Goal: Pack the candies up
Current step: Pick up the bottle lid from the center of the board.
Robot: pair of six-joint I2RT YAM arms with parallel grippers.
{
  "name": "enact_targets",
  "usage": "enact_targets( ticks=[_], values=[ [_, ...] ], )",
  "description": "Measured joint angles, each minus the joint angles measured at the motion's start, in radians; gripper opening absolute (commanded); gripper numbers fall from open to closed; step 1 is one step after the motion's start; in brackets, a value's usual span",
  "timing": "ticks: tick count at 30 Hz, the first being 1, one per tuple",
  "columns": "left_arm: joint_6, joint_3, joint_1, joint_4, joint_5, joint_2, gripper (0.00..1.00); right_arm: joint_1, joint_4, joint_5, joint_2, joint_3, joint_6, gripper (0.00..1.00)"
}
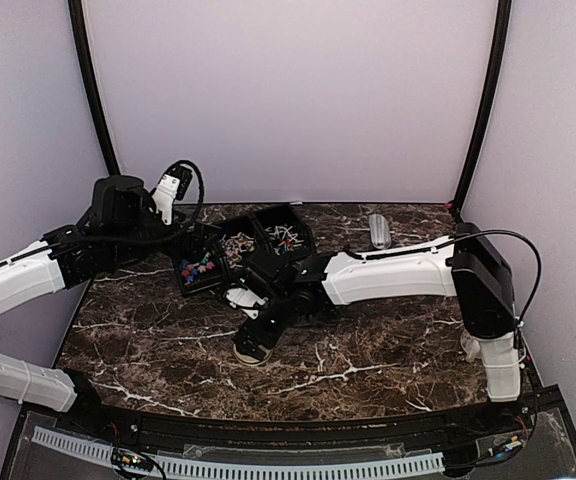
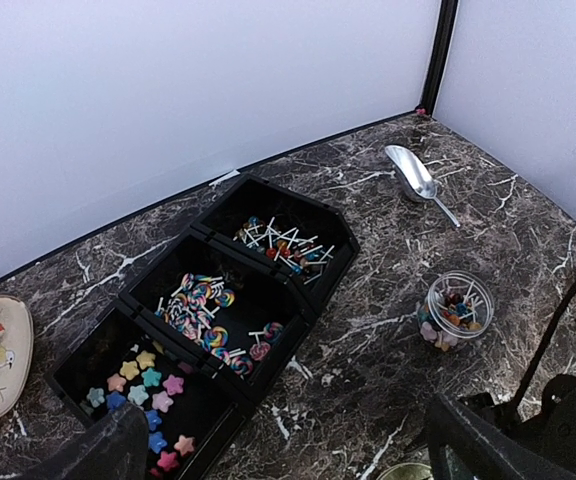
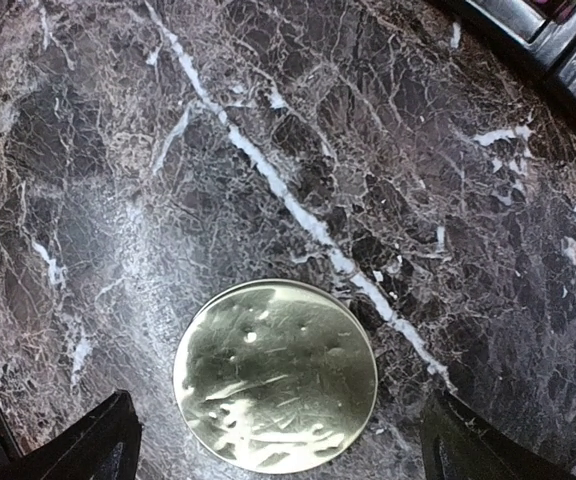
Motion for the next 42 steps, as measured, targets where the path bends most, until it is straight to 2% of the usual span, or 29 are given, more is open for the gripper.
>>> enact_targets(
  ticks=[23, 35, 42],
  values=[
    [-0.018, 0.002, 0.000, -0.021, -0.029, 0.043, 0.99, 0.015, -0.084, 0.045, 0.168, 0.189, -0.026, 0.97],
    [-0.018, 0.003, 0.000, -0.021, -0.032, 0.054, 0.99, 0.019, -0.114, 0.087, 0.194, 0.190, -0.032, 0.97],
    [-0.018, 0.003, 0.000, -0.020, -0.032, 0.054, 0.99, 0.019, -0.076, 0.103, 0.130, 0.084, -0.026, 0.98]
  ],
)
